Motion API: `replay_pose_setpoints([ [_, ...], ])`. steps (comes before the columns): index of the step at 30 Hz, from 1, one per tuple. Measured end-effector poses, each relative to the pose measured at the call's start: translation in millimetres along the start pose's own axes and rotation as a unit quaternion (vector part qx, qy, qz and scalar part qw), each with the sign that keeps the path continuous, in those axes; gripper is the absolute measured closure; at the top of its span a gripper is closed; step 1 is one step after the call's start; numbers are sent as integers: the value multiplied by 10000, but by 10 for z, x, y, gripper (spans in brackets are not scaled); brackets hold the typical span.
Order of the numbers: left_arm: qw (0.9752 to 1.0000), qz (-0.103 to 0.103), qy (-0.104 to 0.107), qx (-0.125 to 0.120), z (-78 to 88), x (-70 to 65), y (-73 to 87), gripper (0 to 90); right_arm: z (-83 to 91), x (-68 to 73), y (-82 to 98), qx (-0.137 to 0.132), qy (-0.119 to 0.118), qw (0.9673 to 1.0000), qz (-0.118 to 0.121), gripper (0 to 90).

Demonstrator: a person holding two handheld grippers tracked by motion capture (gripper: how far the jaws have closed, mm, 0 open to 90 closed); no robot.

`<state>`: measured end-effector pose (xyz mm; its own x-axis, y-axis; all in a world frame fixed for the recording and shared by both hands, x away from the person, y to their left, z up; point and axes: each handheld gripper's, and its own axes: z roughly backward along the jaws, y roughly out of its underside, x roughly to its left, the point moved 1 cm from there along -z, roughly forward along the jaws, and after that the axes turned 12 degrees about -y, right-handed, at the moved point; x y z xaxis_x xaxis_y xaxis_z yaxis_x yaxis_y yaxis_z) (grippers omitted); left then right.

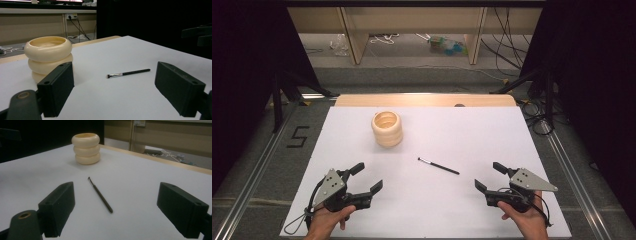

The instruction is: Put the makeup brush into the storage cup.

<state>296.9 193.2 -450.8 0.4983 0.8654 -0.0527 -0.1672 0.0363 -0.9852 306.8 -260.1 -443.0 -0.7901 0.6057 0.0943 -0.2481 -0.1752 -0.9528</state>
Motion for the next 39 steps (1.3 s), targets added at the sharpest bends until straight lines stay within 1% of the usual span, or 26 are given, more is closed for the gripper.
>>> replay_pose_setpoints([
  [2,10000,-4,31,-22,-7,-1,3,156,-6,-1,3,-35,-33,10000,-22,159],
  [3,10000,-27,3,17,-1,-1,1,156,-10,-1,4,-46,-43,10000,-23,159],
  [6,10000,-27,22,10,-4,-5,3,156,-22,-2,8,-66,-27,10000,-34,159],
  [7,10000,-27,23,8,-5,-5,2,156,-21,-1,7,-50,-38,10000,-48,159],
  [8,10000,-25,22,8,-5,-6,2,156,-12,-5,5,53,18,10000,5,159],
  [9,10000,-27,21,9,-4,-5,2,156,-15,-7,6,38,12,10000,11,159],
  [12,10000,-29,14,9,-4,-4,3,156,-28,-4,3,-6,-13,10000,10,159],
  [15,10000,-29,12,9,-5,-4,3,156,-33,-1,-10,73,-79,9999,18,158],
  [16,10000,-30,14,10,-5,-4,4,156,-54,1,-11,-1,-132,9999,17,159],
  [17,10000,-33,16,12,-5,-5,5,156,-62,0,-23,50,-102,9999,76,159],
  [18,10000,-33,17,13,-5,-5,5,156,-62,0,-23,50,-102,9999,76,159],
  [19,10000,-27,17,16,-7,-4,6,156,-78,1,-33,125,-132,9998,82,159],
  [21,10000,-33,11,28,-9,-4,9,156,-100,4,-37,107,-173,9998,76,159],
  [23,10000,-31,6,31,-9,-6,12,156,-123,-4,-61,182,-186,9995,186,159],
  [24,10000,-31,2,33,-10,-6,13,156,-132,-2,-80,280,-194,9992,224,159],
  [25,10000,-32,1,34,-12,-6,15,156,-165,-3,-84,188,-274,9992,230,159],
  [27,10000,-31,2,34,-13,-3,17,156,-199,5,-141,334,-345,9984,290,158],
  [28,10000,-33,5,32,-13,-2,16,156,-199,5,-141,334,-345,9984,290,158],
  [29,10000,-29,5,28,-11,-2,16,156,-214,-1,-155,350,-280,9984,336,159],
  [30,10000,-40,7,28,-9,-1,15,156,-233,-10,-182,477,-344,9977,347,159],
  [31,10000,-22,9,19,-9,-5,16,156,-267,-17,-200,504,-366,9973,378,159],
  [34,10000,-22,0,33,-5,-2,15,156,-358,-28,-258,763,-407,9954,413,159],
  [35,10000,-23,1,35,-6,-2,16,156,-423,-29,-298,888,-488,9940,422,160],
  [37,10000,-32,6,38,-5,-2,18,156,-450,-28,-311,899,-497,9937,439,162],
  [38,10000,-25,9,36,-6,-3,18,156,-483,-26,-337,1034,-562,9922,413,163],
  [39,10000,-22,6,35,-7,-4,17,156,-516,-26,-354,1048,-554,9920,441,163],
])
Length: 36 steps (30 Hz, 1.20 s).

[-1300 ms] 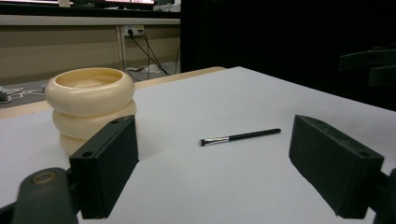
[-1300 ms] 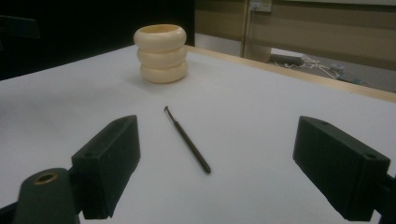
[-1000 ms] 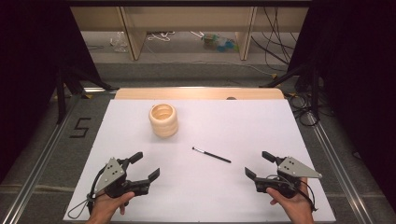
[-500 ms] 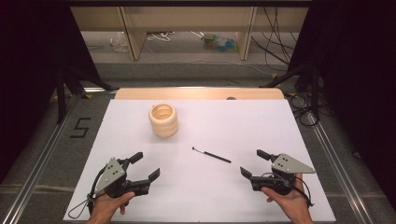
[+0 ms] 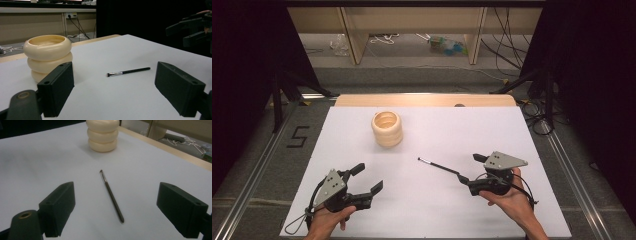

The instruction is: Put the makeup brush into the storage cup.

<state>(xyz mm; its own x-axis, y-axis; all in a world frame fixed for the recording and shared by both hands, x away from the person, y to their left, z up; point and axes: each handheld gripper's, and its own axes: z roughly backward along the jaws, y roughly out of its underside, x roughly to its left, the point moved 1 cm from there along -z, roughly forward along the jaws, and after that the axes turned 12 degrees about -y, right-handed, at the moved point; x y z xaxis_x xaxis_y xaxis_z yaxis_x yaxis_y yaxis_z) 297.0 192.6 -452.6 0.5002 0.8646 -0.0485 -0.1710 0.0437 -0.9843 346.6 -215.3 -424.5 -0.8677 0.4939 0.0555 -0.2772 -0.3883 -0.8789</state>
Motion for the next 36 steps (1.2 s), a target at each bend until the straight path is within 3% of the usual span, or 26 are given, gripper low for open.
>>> replay_pose_setpoints([
  [7,10000,-19,39,-7,-8,-7,6,156,-142,-23,-172,364,-153,9991,126,192],
  [11,10000,-3,11,-15,-8,-2,6,156,-246,-31,-294,726,-291,9968,134,214],
  [22,10000,-4,-20,32,-6,2,9,156,-482,-35,-415,1200,-500,9913,209,225],
  [23,10000,-23,-32,53,-2,3,9,155,-493,-39,-425,1326,-588,9892,199,228],
  [24,10000,-7,-22,35,-5,2,9,156,-524,-40,-423,1301,-529,9897,272,228],
  [30,10000,2,-24,42,-8,-2,11,156,-634,-56,-442,1652,-690,9833,333,228],
  [36,10000,-15,-28,47,-6,4,10,156,-756,-96,-488,1967,-860,9765,196,234],
])
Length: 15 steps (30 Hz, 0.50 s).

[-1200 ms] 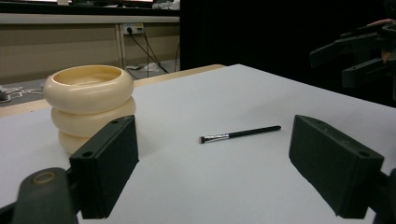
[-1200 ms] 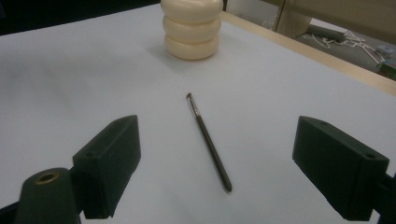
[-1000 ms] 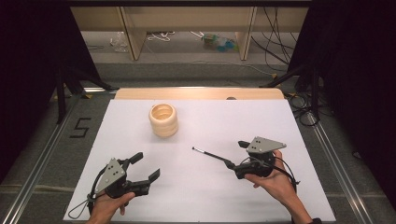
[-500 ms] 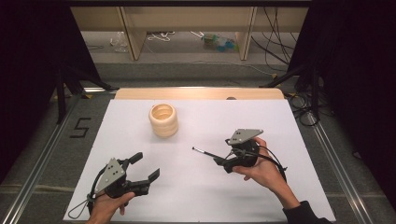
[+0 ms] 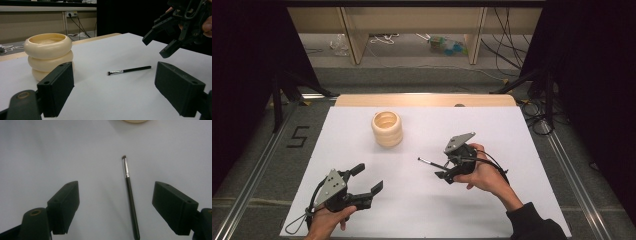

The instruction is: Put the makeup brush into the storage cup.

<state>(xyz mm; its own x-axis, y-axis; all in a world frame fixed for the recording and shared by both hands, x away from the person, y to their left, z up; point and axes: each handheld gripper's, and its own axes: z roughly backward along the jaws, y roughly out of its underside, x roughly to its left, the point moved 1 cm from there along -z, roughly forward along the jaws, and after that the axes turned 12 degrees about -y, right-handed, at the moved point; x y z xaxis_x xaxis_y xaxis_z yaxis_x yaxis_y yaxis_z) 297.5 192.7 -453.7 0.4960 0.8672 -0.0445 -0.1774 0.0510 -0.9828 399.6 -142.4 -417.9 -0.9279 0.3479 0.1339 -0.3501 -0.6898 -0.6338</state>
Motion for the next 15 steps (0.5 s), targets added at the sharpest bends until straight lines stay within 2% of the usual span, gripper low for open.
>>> replay_pose_setpoints([
  [6,10000,12,10,-3,-2,-7,2,156,-100,-62,-108,215,-68,9997,44,251],
  [7,10000,-7,9,10,0,-4,2,156,-121,-75,-135,307,-140,9994,52,254],
  [15,10000,-13,24,21,-1,-2,3,156,-326,-180,-245,919,-244,9955,-12,304],
])
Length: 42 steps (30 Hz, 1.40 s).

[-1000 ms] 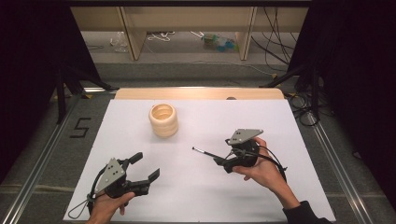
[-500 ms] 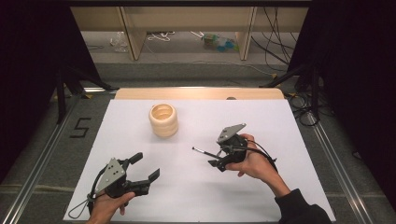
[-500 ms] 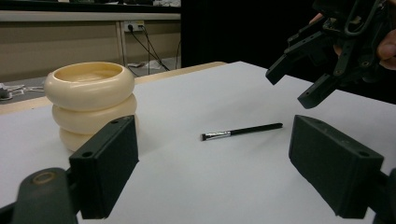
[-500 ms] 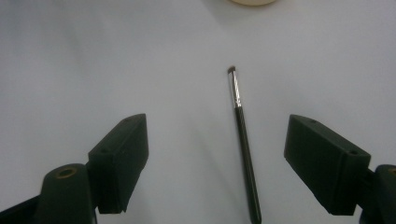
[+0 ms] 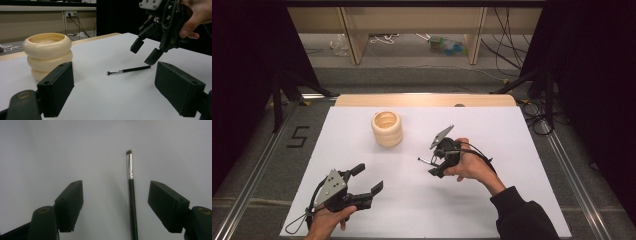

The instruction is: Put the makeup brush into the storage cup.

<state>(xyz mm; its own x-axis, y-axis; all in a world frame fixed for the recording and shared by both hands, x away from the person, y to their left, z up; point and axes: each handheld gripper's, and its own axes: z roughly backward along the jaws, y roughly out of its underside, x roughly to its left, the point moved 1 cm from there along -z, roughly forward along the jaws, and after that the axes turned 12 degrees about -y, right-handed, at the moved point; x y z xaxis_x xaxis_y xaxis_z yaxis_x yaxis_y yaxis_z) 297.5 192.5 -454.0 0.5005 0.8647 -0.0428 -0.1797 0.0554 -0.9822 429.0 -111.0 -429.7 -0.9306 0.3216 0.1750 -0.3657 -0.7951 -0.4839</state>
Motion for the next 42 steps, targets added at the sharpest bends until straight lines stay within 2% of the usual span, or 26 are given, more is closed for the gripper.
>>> replay_pose_setpoints([
  [6,10000,-49,48,-15,-1,2,-2,156,-107,-135,-63,306,-16,9994,-151,338],
  [7,10000,-6,17,-7,1,-2,-1,156,-119,-151,-66,363,-12,9991,-199,341],
  [23,10000,-35,51,14,-1,-8,1,155,-291,-356,-120,929,-53,9952,-316,444],
  [40,10000,-30,61,9,-2,-7,-2,156,-393,-428,-156,1293,-172,9904,-455,589],
  [42,10000,-31,57,14,-2,-9,0,156,-396,-437,-155,1315,-206,9903,-398,607],
])
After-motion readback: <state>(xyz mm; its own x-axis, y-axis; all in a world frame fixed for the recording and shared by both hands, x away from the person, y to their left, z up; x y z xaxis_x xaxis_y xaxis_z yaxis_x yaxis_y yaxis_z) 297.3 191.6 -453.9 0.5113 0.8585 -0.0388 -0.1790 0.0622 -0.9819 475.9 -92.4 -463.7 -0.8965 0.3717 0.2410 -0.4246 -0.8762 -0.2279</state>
